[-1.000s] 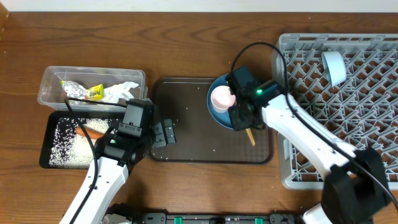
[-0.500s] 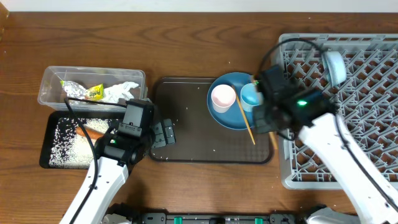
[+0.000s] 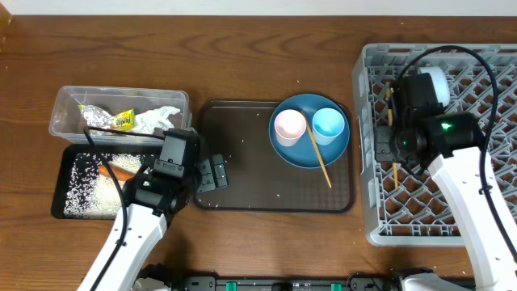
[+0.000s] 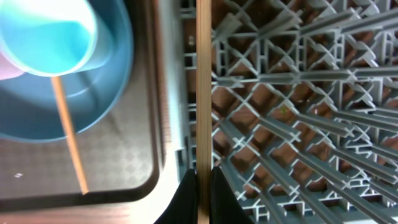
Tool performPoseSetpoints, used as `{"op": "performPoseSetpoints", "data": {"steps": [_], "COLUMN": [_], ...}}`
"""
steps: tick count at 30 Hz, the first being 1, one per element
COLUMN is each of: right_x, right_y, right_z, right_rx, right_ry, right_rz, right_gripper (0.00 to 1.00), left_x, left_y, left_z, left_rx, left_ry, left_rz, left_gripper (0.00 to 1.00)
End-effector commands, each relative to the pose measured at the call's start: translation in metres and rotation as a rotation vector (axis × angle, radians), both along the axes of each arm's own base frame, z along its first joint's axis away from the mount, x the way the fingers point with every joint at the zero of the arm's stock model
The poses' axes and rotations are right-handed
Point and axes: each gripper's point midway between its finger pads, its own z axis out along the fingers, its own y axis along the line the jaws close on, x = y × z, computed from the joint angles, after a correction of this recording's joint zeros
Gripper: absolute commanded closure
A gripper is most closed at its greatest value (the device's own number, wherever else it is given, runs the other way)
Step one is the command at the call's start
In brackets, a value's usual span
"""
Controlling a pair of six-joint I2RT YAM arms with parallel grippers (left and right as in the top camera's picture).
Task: Sort waste into correct bins and load items into the dishwasher rack
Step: 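Carry the chopstick right and drop it into the rack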
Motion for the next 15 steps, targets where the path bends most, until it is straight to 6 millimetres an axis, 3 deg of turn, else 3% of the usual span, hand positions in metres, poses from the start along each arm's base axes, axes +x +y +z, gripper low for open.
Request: {"op": "performPoseSetpoints", "data": {"steps": [1, 12, 14, 15], "right_x": [-0.002, 0.001, 0.0, 0.0], "right_y": [-0.011, -0.009, -0.009, -0.01], "right_z": [-0.014, -0.055, -0.059, -0.059], "right_rx": [-0.026, -0.029, -0.029, -0.03], "right_ry": [0.018, 0.003, 0.005, 0.004], "right_rz": [0.009, 0.053, 0.053, 0.053], "right_gripper": [0.99, 0.99, 0.93, 0.85], "left_x": [-0.001, -0.001, -0.001, -0.001], "left_y": [0.002, 0.002, 0.002, 0.002], "left_z": [-0.004, -0.004, -0.004, -0.004], "left_rx": [0.017, 0.017, 0.017, 0.017], "left_ry": [0.01, 0.01, 0.01, 0.01], "left_rz": [-0.001, -0.001, -0.001, -0.001], "left_gripper": [0.0, 0.0, 0.0, 0.0]}}
